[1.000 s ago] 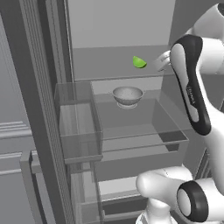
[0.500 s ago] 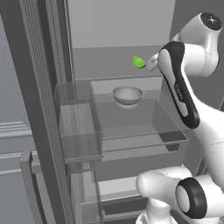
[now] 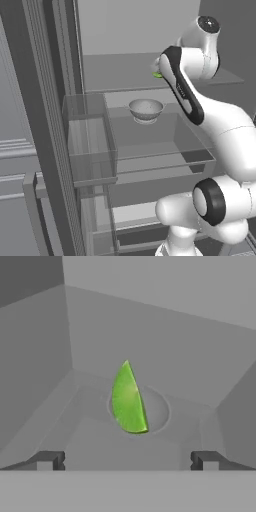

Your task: Grab a lemon wedge from the fridge and one ice cube from the ice bowl, and put them in the glass of lemonade.

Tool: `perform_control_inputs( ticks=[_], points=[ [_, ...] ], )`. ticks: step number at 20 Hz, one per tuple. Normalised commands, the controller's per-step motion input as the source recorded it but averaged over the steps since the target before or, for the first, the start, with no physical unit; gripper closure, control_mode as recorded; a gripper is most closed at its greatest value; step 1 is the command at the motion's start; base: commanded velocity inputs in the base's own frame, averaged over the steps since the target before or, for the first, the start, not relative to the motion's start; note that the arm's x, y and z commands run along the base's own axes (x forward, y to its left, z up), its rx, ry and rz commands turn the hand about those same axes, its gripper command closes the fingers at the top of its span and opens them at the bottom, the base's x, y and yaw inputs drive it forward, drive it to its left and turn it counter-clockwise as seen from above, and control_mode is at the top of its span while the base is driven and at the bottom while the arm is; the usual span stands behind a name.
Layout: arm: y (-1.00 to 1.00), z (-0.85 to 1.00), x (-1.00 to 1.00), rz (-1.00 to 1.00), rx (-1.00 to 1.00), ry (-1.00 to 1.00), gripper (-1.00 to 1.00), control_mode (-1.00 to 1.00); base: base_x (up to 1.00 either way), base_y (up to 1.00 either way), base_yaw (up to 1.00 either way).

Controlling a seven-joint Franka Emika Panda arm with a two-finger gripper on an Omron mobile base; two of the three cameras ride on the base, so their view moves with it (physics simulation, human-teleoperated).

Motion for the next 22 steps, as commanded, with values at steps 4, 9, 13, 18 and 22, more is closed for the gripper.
perform_control_inputs(
  ticks=[4,9,13,18,22],
  points=[
    [0.00,-0.05,0.48,0.00,0.00,0.04,-1.00,-1.00,0.00,0.00,0.00],
    [0.00,-0.23,0.48,0.05,0.01,0.01,-1.00,-1.00,0.00,0.00,0.00],
    [0.00,-0.12,0.52,0.14,0.03,0.07,-1.00,-1.00,0.00,0.00,0.00],
    [0.00,0.00,0.35,0.14,0.01,0.11,-1.00,-1.00,0.00,0.00,0.00],
    [0.02,-0.02,0.12,0.05,0.00,0.06,-1.00,-1.00,0.00,0.00,0.00]
  ],
)
